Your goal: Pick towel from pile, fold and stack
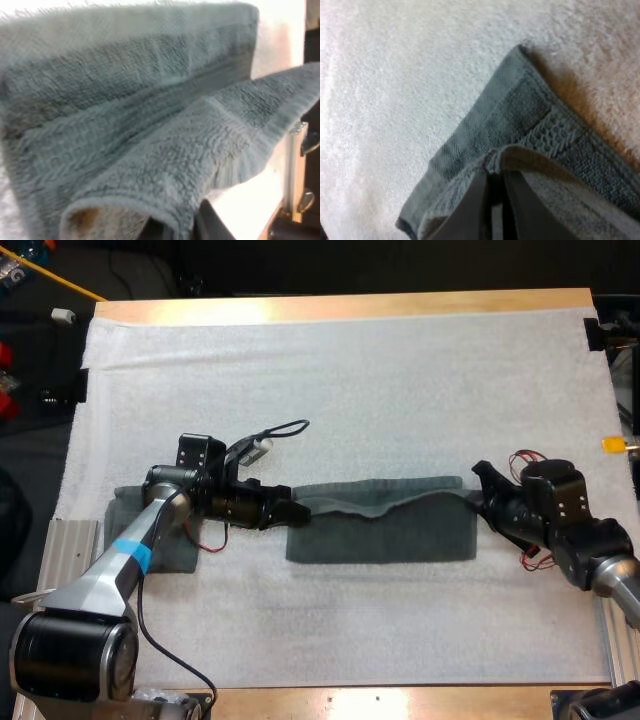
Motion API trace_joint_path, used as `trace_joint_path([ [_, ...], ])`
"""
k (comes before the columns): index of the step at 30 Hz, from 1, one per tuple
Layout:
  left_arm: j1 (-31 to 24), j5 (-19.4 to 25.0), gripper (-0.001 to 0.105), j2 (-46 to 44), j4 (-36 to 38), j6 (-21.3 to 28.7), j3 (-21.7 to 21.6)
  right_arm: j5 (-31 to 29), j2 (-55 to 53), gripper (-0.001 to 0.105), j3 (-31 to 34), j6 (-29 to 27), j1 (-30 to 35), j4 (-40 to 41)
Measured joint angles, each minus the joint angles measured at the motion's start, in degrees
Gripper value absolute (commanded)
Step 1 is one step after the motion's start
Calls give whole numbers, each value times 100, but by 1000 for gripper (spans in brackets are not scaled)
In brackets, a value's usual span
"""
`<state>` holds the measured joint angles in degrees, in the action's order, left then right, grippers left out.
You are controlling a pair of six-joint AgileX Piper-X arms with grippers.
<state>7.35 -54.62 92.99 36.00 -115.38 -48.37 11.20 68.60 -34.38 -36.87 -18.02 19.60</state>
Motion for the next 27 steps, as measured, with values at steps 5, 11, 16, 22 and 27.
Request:
trace_joint_path([
  [5, 0, 275, 0, 0, -1, 0, 0, 274, 275, 0, 0, 0, 0, -239],
  [11, 0, 314, 0, 0, -45, 120, 0, 389, 553, 0, 0, 0, 0, -503],
  [16, 0, 314, 4, 0, -236, 170, 0, 395, 554, 4, 0, 0, 0, -798],
  [22, 0, 314, 42, 0, -377, 170, -97, 622, 554, 53, 0, 0, 0, -1527],
  [27, 0, 293, 52, -34, -399, 164, -355, 663, 554, 63, 0, -610, 0, -2023],
])
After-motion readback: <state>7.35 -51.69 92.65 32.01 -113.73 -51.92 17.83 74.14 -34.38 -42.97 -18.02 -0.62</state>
